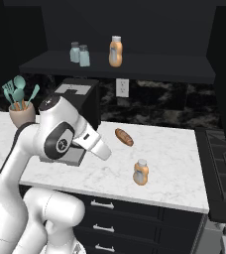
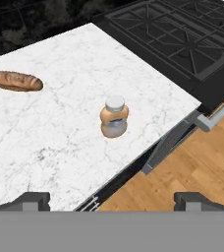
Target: Put the shaker and condiment bottle from the counter next to their counterparts in the cabinet.
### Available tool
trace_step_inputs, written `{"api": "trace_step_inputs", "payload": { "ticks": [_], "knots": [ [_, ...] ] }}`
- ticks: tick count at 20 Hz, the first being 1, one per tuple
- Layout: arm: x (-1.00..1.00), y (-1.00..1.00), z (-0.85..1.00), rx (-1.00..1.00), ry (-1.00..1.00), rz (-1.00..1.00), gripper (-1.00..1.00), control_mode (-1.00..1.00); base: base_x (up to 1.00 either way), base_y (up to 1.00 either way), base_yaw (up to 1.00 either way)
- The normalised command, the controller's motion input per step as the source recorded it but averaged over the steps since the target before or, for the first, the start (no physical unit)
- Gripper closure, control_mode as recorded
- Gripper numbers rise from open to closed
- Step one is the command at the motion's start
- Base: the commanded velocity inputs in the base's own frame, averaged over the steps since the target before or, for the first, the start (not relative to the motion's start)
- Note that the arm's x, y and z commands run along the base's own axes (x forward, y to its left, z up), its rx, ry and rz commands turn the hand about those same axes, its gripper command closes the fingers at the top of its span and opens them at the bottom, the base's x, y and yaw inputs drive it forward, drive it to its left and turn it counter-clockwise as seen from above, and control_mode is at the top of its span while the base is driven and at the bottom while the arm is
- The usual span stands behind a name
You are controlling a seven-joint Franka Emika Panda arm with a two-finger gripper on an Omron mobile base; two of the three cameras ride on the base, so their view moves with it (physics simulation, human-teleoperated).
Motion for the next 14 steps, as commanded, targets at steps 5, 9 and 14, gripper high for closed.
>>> {"api": "trace_step_inputs", "payload": {
  "ticks": [5, 9, 14],
  "knots": [
    [-0.11, -0.33, 0.00, 0.09, -0.02, 0.00, -1.00, -1.00, 0.00, 0.00, 0.00],
    [0.00, -0.33, 0.00, 0.07, -0.13, 0.01, -1.00, -1.00, 0.00, 0.00, 0.00],
    [0.00, -0.30, 0.00, 0.04, -0.15, 0.03, -1.00, -1.00, 0.00, 0.00, 0.00]
  ]
}}
